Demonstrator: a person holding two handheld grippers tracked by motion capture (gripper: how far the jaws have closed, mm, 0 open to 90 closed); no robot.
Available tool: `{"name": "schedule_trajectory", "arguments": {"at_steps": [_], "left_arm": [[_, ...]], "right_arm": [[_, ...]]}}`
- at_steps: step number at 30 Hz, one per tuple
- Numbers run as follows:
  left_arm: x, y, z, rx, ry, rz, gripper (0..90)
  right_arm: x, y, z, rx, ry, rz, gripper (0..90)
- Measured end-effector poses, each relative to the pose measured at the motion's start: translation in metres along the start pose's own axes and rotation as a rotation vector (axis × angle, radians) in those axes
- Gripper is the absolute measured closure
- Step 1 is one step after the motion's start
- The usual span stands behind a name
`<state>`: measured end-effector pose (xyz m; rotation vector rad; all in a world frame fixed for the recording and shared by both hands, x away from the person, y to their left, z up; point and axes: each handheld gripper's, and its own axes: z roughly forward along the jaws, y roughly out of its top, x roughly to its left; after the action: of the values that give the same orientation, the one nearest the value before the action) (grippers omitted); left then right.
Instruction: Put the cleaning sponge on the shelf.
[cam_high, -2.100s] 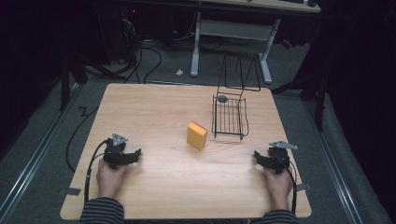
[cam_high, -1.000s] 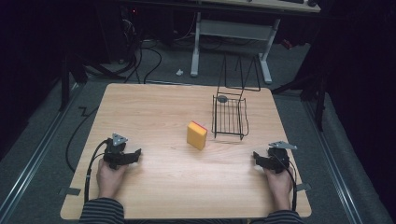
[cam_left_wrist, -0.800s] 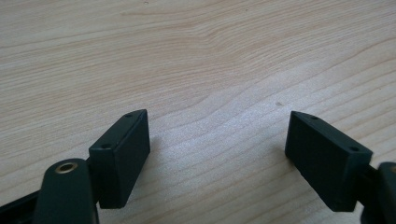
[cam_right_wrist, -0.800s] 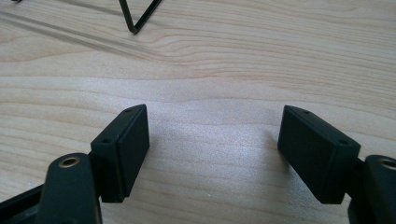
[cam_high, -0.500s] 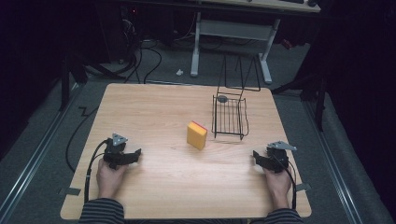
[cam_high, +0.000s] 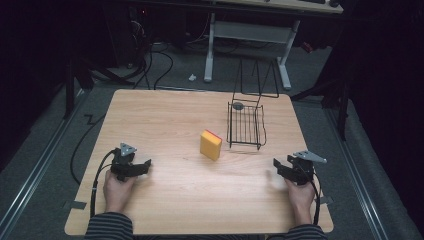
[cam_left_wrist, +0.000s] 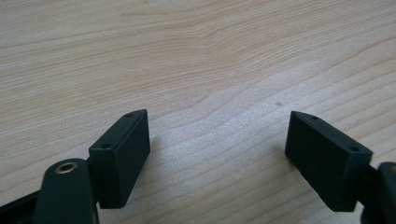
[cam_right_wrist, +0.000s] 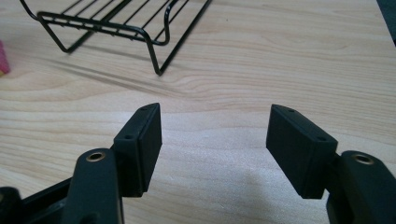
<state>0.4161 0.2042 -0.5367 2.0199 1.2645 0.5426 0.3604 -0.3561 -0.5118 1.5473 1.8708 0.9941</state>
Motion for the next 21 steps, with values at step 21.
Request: {"name": "schedule_trajectory", "arguments": {"at_steps": [21], "left_arm": [[0.000, 0.000, 0.000, -0.001, 0.001, -0.002, 22.5]], "right_arm": [[0.012, 0.018, -0.019, -0.107, 0.100, -0.001, 37.4]]}}
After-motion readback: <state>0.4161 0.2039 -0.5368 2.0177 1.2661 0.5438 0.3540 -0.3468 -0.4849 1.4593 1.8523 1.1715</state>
